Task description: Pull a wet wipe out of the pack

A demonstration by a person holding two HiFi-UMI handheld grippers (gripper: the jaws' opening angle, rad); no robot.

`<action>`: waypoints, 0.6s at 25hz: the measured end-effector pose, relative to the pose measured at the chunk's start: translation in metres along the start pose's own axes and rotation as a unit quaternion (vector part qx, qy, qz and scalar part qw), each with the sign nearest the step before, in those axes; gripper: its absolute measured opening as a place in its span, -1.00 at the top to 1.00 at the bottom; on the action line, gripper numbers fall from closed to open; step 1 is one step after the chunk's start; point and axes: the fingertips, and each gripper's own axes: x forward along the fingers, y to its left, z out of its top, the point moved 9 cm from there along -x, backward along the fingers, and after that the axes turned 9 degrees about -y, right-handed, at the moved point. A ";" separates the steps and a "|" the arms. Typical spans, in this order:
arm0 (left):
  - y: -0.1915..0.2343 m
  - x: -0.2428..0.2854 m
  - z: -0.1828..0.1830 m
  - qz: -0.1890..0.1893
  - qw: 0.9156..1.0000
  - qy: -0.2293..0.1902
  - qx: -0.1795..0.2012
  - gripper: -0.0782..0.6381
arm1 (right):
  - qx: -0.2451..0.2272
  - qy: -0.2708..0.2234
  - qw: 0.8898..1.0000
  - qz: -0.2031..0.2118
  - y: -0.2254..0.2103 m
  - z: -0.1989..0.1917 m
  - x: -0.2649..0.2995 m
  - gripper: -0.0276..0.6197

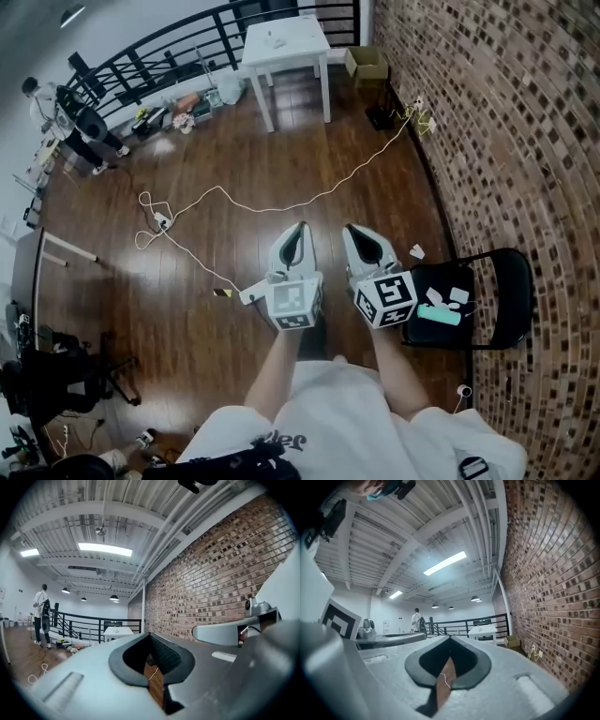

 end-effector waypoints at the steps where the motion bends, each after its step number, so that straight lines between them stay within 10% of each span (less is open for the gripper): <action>1: 0.006 0.019 -0.005 -0.002 1.000 -0.004 -0.003 0.74 | -0.004 0.001 1.000 0.000 -0.009 -0.003 0.017 0.95; 15: 0.175 0.295 0.000 0.019 0.999 -0.045 0.016 0.74 | -0.056 -0.022 0.998 -0.013 -0.110 0.020 0.329 0.95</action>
